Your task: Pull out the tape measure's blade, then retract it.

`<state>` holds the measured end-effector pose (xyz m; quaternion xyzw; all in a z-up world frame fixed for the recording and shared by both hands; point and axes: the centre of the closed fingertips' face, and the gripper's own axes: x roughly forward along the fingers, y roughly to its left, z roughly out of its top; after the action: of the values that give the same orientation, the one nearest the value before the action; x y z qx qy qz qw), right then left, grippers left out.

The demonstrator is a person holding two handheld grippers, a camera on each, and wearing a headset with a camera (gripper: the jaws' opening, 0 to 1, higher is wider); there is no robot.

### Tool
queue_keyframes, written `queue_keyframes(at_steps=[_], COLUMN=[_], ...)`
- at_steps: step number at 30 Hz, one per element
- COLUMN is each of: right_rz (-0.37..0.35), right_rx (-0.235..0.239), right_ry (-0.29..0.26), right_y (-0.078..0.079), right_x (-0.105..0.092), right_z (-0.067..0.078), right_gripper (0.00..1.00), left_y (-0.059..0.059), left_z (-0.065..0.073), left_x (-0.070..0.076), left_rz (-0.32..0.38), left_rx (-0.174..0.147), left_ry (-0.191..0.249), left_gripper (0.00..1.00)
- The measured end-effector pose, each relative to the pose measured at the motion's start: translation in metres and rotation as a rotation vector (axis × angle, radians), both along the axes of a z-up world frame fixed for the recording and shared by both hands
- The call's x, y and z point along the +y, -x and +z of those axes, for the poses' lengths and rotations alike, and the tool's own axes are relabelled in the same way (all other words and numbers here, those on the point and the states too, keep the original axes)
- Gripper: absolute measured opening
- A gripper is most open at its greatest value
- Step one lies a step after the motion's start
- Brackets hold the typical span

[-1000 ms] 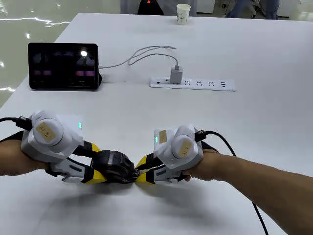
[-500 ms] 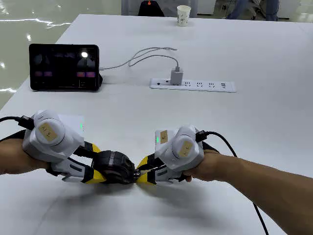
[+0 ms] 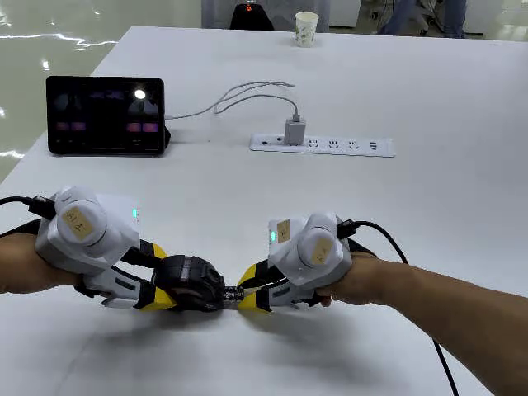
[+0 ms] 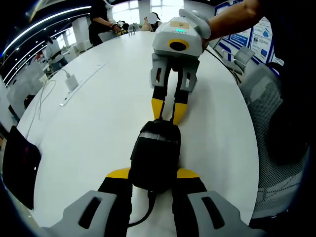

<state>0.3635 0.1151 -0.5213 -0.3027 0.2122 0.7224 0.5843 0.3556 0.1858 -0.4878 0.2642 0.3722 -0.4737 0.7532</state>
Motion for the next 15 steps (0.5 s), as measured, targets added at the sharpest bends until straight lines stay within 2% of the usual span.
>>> queue_keyframes(at_steps=[15], right_rz=[-0.005], right_rx=[-0.002], right_ry=[0.015], right_y=[-0.003], right_x=[-0.016], right_z=[0.000], right_gripper=[0.09], left_y=[0.001], left_z=[0.000], left_x=[0.000], left_rz=[-0.008], left_rx=[0.003], left_ry=[-0.002], left_gripper=[0.25])
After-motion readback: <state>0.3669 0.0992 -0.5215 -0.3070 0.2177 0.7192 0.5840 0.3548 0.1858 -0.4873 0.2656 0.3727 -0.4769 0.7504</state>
